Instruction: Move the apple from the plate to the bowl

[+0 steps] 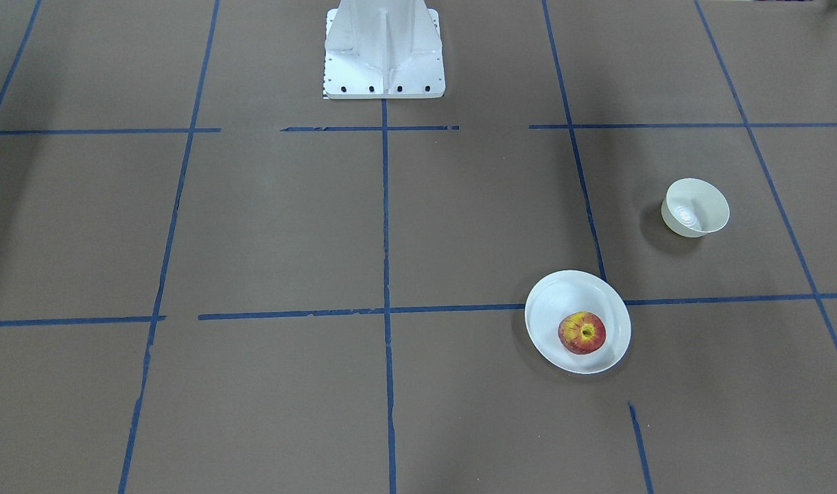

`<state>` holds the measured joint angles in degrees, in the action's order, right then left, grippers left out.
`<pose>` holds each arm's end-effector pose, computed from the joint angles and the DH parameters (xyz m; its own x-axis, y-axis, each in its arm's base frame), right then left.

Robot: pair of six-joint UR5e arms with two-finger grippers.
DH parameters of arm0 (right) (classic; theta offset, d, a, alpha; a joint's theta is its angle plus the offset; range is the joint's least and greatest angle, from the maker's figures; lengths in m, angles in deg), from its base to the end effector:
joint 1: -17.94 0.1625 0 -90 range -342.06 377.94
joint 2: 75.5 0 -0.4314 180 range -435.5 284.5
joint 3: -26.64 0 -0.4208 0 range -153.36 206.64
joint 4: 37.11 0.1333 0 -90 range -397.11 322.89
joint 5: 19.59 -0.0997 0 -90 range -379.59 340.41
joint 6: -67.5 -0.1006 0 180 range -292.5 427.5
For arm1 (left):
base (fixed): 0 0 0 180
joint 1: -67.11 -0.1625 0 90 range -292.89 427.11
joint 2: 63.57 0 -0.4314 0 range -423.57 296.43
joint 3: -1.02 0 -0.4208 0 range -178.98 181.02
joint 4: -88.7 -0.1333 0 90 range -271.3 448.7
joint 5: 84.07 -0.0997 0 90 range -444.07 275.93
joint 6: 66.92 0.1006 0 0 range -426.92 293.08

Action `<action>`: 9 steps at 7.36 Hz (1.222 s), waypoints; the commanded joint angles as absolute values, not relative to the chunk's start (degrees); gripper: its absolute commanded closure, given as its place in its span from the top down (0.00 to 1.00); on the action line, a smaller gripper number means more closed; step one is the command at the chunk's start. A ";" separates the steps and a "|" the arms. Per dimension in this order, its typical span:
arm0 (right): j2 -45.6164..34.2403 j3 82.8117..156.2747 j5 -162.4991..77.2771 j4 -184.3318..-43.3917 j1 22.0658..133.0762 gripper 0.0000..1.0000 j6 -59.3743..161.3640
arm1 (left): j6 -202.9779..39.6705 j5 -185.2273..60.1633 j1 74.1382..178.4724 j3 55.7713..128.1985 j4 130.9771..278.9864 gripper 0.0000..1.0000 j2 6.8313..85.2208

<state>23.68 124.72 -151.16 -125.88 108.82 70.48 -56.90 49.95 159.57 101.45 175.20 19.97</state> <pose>0.0735 -0.4507 0.6715 0.7479 -0.0420 0.6625 0.0236 0.9990 0.0368 -0.0836 -0.4684 0.6335 0.7152 0.1490 -0.6829 -0.0828 0.9882 0.1290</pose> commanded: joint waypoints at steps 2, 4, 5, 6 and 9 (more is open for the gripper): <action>23.64 124.72 -151.16 -125.89 108.82 1.00 70.48 | -56.90 50.14 159.57 101.47 175.19 1.00 19.75; 23.73 124.72 -151.16 -125.97 108.91 1.00 70.48 | -56.90 50.32 159.48 102.52 175.63 1.00 20.01; 23.65 124.72 -151.16 -125.89 108.82 1.00 70.48 | -56.90 50.32 159.22 102.79 177.63 1.00 20.54; 23.64 124.72 -151.16 -125.88 108.82 1.00 70.48 | -57.51 50.41 159.05 102.88 183.04 1.00 20.72; 23.64 124.72 -151.16 -125.89 108.82 1.00 70.48 | -67.99 50.06 150.81 100.78 185.56 1.00 31.92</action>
